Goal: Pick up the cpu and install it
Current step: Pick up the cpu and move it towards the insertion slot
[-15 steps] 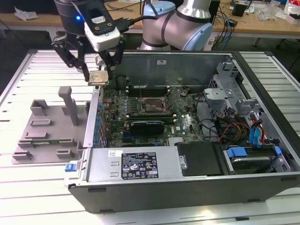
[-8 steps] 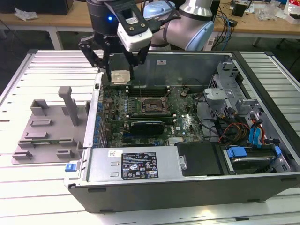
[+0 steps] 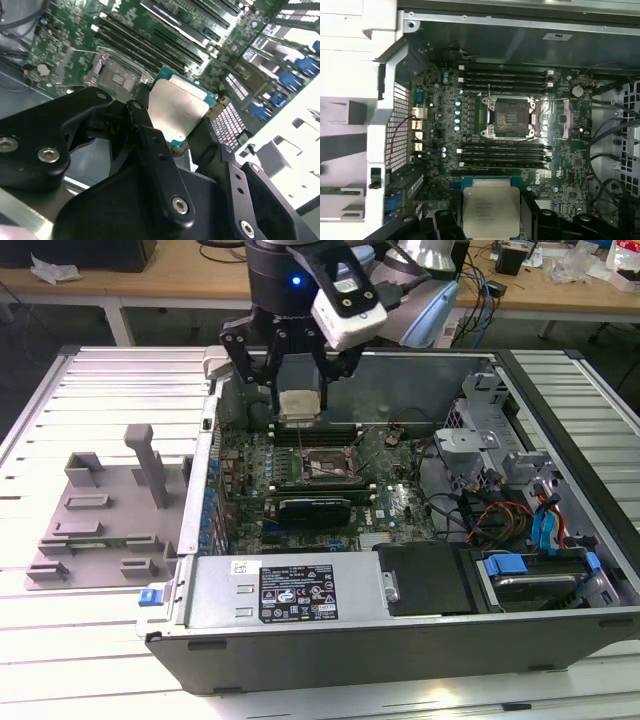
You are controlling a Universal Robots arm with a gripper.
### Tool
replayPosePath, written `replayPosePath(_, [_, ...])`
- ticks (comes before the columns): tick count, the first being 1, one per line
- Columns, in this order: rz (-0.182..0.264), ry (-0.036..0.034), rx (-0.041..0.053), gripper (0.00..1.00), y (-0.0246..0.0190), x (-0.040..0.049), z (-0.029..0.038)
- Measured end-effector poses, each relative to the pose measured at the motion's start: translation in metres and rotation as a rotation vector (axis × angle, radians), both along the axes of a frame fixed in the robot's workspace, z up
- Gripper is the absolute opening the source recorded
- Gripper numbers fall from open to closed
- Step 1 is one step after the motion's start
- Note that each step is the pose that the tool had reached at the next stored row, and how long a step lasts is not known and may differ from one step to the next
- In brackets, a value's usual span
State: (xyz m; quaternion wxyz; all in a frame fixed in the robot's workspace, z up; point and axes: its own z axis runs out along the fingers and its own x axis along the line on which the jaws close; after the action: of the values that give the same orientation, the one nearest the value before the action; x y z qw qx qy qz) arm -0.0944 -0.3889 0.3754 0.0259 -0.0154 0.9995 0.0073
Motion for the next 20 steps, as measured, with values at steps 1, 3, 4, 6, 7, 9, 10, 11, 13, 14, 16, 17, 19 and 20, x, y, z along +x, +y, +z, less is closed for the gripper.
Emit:
replayPosePath(1, [0.000,0.0002,0.0000,0.55,-0.0001,0.0038,0.0000])
replayPosePath(3, [0.000,0.0001,0.0003,0.55,0.0001,0.0045,-0.0005])
replayPosePath(4, [0.000,0.0012,-0.0001,0.55,0.0000,0.0063,-0.0010])
replayPosePath(6, [0.000,0.0147,-0.0001,0.55,0.0000,0.0159,-0.0052])
replayPosePath(7, [0.000,0.0283,-0.0003,0.55,0.0012,0.0242,-0.0093])
replayPosePath(9, [0.000,0.0319,-0.0003,0.55,0.0030,0.0293,-0.0110])
replayPosePath(10, [0.000,0.0326,-0.0003,0.55,0.0040,0.0310,-0.0116])
replayPosePath(11, [0.000,0.0331,-0.0003,0.55,0.0059,0.0327,-0.0124])
replayPosePath(13, [0.000,0.0338,-0.0002,0.55,0.0122,0.0361,-0.0146])
replayPosePath(14, [0.000,0.0341,-0.0003,0.55,0.0138,0.0372,-0.0153])
replayPosePath(16, [0.000,0.0352,-0.0003,0.55,0.0178,0.0401,-0.0175])
replayPosePath(17, [0.000,0.0357,-0.0002,0.55,0.0194,0.0411,-0.0184])
replayPosePath(19, [0.000,0.0369,-0.0003,0.55,0.0228,0.0436,-0.0209])
replayPosePath(20, [0.000,0.0373,-0.0003,0.55,0.0236,0.0444,-0.0221])
